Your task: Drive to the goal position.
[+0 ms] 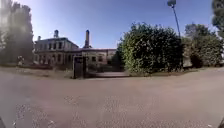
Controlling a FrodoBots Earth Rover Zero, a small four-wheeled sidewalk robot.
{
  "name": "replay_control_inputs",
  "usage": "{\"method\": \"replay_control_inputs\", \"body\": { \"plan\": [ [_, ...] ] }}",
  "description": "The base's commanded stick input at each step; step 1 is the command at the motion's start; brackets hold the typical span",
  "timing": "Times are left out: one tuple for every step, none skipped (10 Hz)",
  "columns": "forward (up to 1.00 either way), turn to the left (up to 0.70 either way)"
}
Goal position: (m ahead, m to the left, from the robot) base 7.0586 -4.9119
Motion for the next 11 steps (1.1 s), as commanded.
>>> {"method": "replay_control_inputs", "body": {
  "plan": [
    [0.70, 0.00],
    [0.70, 0.00],
    [0.70, 0.00],
    [0.70, -0.07],
    [0.70, -0.10],
    [0.70, -0.05],
    [0.70, 0.00],
    [0.70, 0.00],
    [0.70, 0.00],
    [0.70, 0.00],
    [0.70, 0.00]
  ]
}}
